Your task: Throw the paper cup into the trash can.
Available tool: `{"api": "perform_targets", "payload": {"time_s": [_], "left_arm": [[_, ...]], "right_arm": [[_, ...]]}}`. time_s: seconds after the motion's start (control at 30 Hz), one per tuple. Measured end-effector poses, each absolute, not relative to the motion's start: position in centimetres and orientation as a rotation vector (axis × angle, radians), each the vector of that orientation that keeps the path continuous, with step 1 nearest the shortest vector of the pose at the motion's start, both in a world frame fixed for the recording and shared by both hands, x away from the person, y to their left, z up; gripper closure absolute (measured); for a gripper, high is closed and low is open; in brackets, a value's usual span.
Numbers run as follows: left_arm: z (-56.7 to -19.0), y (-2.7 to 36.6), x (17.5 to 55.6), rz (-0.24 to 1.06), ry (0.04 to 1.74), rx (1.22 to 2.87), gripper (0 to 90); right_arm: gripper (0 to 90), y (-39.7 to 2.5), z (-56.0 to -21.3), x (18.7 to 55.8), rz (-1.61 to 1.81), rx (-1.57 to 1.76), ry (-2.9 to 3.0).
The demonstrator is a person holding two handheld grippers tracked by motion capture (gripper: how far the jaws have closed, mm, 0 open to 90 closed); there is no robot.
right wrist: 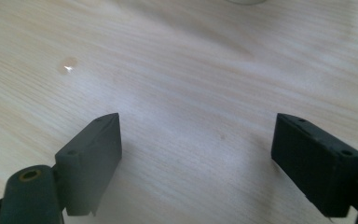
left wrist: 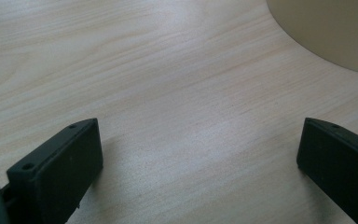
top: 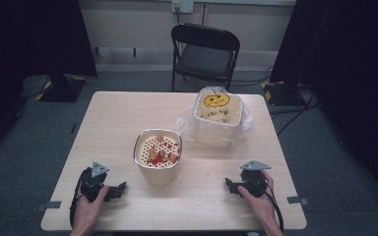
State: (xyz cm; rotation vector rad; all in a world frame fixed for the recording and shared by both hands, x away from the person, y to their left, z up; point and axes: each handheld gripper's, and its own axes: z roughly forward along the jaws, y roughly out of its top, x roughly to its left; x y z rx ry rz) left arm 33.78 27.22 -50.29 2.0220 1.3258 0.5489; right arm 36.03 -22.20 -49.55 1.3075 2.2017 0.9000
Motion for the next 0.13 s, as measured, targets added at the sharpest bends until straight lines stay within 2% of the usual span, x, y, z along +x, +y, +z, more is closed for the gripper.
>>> {"api": "perform_targets", "payload": {"time_s": [0.13], "left_arm": [[-50.29, 27.22, 33.78, 0.549, 1.326, 2.023, 0.0]], "right_arm": [[12.2, -22.26, -49.98, 36.09, 0.941, 1.322, 2.175]]}}
